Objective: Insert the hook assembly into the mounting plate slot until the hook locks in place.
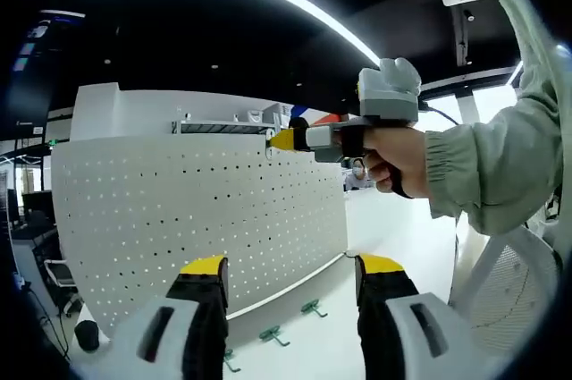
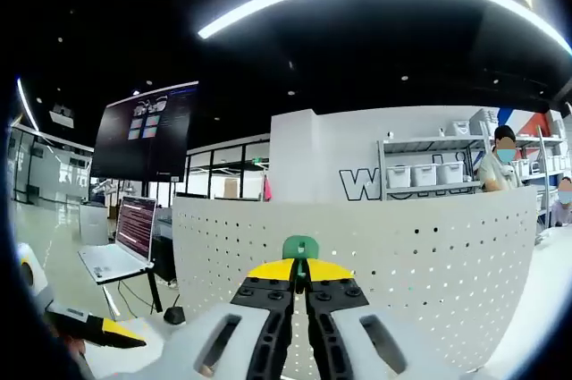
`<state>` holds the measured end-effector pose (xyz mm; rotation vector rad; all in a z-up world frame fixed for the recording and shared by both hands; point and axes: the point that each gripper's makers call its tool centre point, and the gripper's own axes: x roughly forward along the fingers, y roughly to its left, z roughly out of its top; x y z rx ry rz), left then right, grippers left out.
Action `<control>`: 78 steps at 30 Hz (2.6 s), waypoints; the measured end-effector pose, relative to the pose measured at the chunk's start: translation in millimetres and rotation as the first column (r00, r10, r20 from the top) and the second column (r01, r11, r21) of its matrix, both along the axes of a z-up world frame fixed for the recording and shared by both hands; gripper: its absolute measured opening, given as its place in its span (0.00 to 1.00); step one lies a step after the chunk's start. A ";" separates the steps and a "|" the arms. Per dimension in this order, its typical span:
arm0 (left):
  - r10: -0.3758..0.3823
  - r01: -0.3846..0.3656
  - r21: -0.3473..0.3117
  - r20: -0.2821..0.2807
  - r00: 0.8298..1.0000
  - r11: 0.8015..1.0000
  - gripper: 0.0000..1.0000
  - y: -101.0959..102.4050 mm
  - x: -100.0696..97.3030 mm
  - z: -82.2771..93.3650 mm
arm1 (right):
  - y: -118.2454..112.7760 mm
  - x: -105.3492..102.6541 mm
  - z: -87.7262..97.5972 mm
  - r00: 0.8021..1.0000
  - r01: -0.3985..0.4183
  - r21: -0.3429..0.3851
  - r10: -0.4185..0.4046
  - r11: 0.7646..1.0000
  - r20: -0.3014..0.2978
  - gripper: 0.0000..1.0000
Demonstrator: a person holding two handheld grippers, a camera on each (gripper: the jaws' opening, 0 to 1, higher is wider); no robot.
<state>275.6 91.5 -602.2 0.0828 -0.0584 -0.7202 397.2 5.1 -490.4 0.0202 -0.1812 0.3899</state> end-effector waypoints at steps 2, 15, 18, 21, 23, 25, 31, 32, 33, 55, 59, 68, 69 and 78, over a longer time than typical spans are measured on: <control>0.001 -0.001 -0.006 -0.008 1.000 1.000 0.59 1.1 0.3 -1.5 | -0.2 7.5 0.2 1.000 0.010 0.002 -0.010 1.000 -0.004 0.01; -0.004 0.004 -0.020 -0.032 0.999 1.000 0.59 6.8 1.9 -9.6 | 0.4 48.2 7.6 0.996 0.083 -0.022 -0.083 0.996 0.015 0.01; -0.004 0.003 -0.025 -0.034 0.999 1.000 0.59 8.9 4.0 -10.0 | 1.8 55.8 6.0 0.996 0.089 -0.022 -0.088 0.996 0.013 0.01; 0.001 -0.002 -0.031 -0.037 0.999 1.000 0.60 11.5 5.4 -10.4 | 3.9 63.2 2.7 0.996 0.093 -0.039 -0.093 0.995 0.009 0.01; 0.006 -0.008 -0.036 -0.038 0.999 0.999 0.59 14.0 6.5 -10.7 | 3.6 67.3 0.3 0.995 0.099 -0.049 -0.099 0.994 0.007 0.01; 0.011 -0.012 -0.037 -0.039 0.999 0.999 0.60 15.8 7.6 -11.5 | 2.4 71.5 -1.9 0.994 0.109 -0.054 -0.108 0.993 0.004 0.01; 0.022 -0.023 -0.025 -0.033 0.999 0.999 0.62 19.0 10.3 -14.5 | -3.5 84.0 -6.1 0.989 0.144 -0.072 -0.145 0.987 -0.003 0.01; 0.026 -0.027 -0.026 -0.030 0.999 0.999 0.62 19.7 11.0 -14.7 | -2.9 86.3 -6.1 0.989 0.147 -0.076 -0.148 0.986 -0.004 0.01; 0.028 -0.029 -0.027 -0.030 0.999 0.999 0.62 20.1 11.3 -15.1 | -2.6 87.7 -5.9 0.989 0.148 -0.076 -0.149 0.986 -0.005 0.01; 0.024 -0.027 -0.076 -0.045 0.999 0.997 0.62 22.9 10.7 -17.7 | -2.9 103.4 -9.0 0.971 0.235 -0.070 -0.237 0.969 -0.027 0.01; 0.026 -0.030 -0.084 -0.052 0.998 0.996 0.62 23.3 11.4 -19.1 | -1.9 103.2 -10.5 0.962 0.268 -0.055 -0.270 0.962 -0.032 0.01; 0.020 -0.024 -0.087 -0.048 0.999 0.996 0.62 22.0 9.8 -18.8 | -2.0 105.5 -13.1 0.942 0.333 -0.083 -0.335 0.939 -0.010 0.01; 0.021 -0.025 -0.088 -0.048 0.999 0.996 0.62 22.2 9.9 -18.8 | -2.6 105.7 -13.1 0.942 0.333 -0.077 -0.335 0.940 -0.010 0.01; 0.026 -0.031 -0.089 -0.050 0.998 0.996 0.62 23.7 11.3 -19.5 | -3.3 106.1 -12.6 0.943 0.331 -0.046 -0.332 0.943 -0.009 0.02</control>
